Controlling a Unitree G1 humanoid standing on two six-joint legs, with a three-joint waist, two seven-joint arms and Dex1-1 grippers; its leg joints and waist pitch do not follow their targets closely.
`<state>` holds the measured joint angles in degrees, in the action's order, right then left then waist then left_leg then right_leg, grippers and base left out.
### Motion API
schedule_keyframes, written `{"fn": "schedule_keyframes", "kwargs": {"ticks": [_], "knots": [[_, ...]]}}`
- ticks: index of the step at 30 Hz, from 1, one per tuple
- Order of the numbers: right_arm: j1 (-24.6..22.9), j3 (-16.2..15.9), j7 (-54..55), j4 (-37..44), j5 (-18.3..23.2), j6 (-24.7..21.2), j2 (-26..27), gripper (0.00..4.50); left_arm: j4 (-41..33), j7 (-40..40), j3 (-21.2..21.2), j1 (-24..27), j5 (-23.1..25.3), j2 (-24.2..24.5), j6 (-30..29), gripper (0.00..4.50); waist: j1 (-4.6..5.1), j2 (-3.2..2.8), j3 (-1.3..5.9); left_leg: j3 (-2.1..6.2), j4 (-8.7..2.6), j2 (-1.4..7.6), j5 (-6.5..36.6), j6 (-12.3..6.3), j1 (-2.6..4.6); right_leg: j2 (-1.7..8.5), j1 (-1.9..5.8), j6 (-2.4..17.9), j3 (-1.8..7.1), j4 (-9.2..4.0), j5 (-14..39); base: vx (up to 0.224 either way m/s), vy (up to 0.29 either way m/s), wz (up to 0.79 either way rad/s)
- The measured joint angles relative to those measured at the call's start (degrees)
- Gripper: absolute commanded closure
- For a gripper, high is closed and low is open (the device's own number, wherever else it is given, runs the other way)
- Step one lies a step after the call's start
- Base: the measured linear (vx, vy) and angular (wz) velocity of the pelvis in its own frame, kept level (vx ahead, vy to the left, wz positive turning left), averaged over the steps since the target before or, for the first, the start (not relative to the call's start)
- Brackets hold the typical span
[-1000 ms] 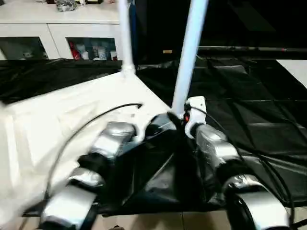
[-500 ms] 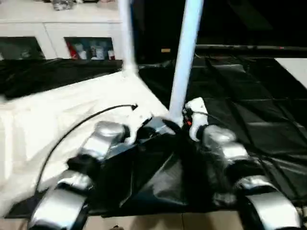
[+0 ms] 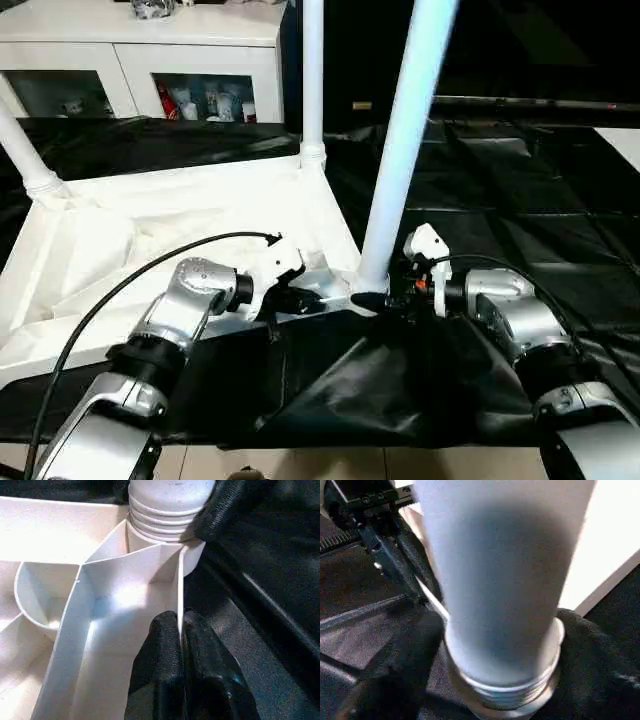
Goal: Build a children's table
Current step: Rotate leg to tighten
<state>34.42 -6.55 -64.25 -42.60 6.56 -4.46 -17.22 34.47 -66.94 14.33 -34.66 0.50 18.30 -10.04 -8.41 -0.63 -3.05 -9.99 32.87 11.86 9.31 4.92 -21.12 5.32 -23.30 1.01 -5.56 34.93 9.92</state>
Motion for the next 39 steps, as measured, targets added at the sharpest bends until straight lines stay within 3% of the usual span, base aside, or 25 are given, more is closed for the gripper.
{"fn": "schedule_keyframes", "kwargs": {"ticks": [5, 8, 15, 21, 24, 28, 30, 34, 35, 39], "knots": [[-0.13, -0.16, -0.25, 0.93, 0.11, -1.03, 0.32, 1.63, -0.54, -0.74, 0.0, 0.27, -0.15, 0.19, -0.37, 4.5, -0.1, 0.0, 0.0, 0.0, 0.0, 0.0, 0.0, 0.0, -0.01, 0.0, 0.0, -0.04, 0.0, 0.0, 0.02, 0.0, 0.0, 0.0], [-0.26, 0.01, 0.81, 0.84, 0.06, -1.07, 0.98, 1.71, -0.56, -0.32, -0.11, 0.31, -0.16, 0.18, -0.84, 4.5, 0.0, 0.0, 0.0, 0.0, 0.0, 0.0, 0.0, 0.0, 0.01, 0.0, 0.0, -0.04, 0.0, 0.0, 0.02, 0.0, 0.0, 0.0], [2.01, 5.02, 26.73, -5.52, -0.83, 0.57, 8.74, 1.76, 5.64, 13.94, -1.65, -3.62, 2.15, -5.26, -2.39, 4.5, 1.79, 0.05, 0.01, 0.01, 0.0, -0.06, 0.0, 0.01, 0.25, 0.0, 0.16, -0.19, 0.05, -0.02, 0.1, 0.0, 0.0, 0.0], [5.06, 8.52, 45.92, -8.55, -1.9, -0.34, 14.65, 1.76, 11.73, 24.78, -2.66, -8.13, 3.36, -10.82, -4.41, 4.5, 1.94, 0.02, 0.03, 0.06, 0.0, -0.1, 0.0, 0.01, 0.22, 0.0, 0.2, -0.19, 0.05, -0.1, 0.1, 0.0, 0.0, 0.0], [6.13, 8.71, 49.49, -10.42, -2.18, 1.35, 15.81, 1.76, 13.11, 26.12, -2.93, -8.84, 3.41, -11.97, -3.82, 4.5, 1.97, -0.01, 0.05, 0.06, -0.04, -0.1, 0.0, 0.01, 0.22, 0.0, 0.2, -0.2, 0.05, -0.1, 0.1, 0.0, 0.0, 0.0], [6.12, 8.58, 49.31, -11.43, -2.8, 3.9, 15.9, 1.76, 13.15, 25.85, -2.84, -8.82, 3.53, -11.81, -2.97, 4.5, 1.91, -0.03, 0.06, 0.06, -0.21, -0.1, 0.0, 0.01, 0.19, 0.0, 0.14, -0.2, 0.02, -0.1, 0.1, 0.0, 0.0, 0.0], [6.01, 8.36, 45.77, -11.44, -2.72, 4.25, 14.76, 1.07, 12.83, 24.19, -2.74, -8.52, 3.55, -10.99, -2.16, 4.5, 1.92, -0.03, 0.05, 0.06, -0.24, -0.1, 0.0, 0.01, 0.15, -0.01, 0.09, -0.2, 0.01, -0.1, 0.1, 0.0, 0.0, 0.0], [5.81, 6.04, 37.15, -11.41, -3.83, 5.09, 11.94, 0.86, 11.59, 21.18, -2.73, -7.45, 3.5, -9.29, -0.82, 4.5, 1.97, -0.04, 0.04, 0.06, -0.33, -0.08, 0.0, 0.01, 0.12, -0.03, 0.04, -0.22, 0.0, -0.1, 0.11, 0.0, 0.0, 0.0], [5.78, 5.61, 34.39, -11.35, -3.83, 5.12, 11.12, 0.62, 11.22, 20.25, -2.73, -7.08, 3.5, -8.66, -0.28, 4.5, 2.0, -0.04, 0.04, 0.06, -0.34, -0.08, 0.0, 0.01, 0.1, -0.04, 0.03, -0.19, 0.0, -0.1, 0.1, 0.0, 0.0, 0.0], [5.14, 3.4, 23.44, -9.36, -3.69, 5.08, 7.32, 0.55, 7.85, 14.46, -2.63, -4.77, 2.61, -5.51, 0.47, 4.5, 1.99, -0.06, 0.02, 0.04, -0.33, -0.06, 0.0, 0.0, 0.05, -0.04, -0.05, 0.0, 0.0, -0.1, -0.01, 0.0, 0.0, 0.0]]}}
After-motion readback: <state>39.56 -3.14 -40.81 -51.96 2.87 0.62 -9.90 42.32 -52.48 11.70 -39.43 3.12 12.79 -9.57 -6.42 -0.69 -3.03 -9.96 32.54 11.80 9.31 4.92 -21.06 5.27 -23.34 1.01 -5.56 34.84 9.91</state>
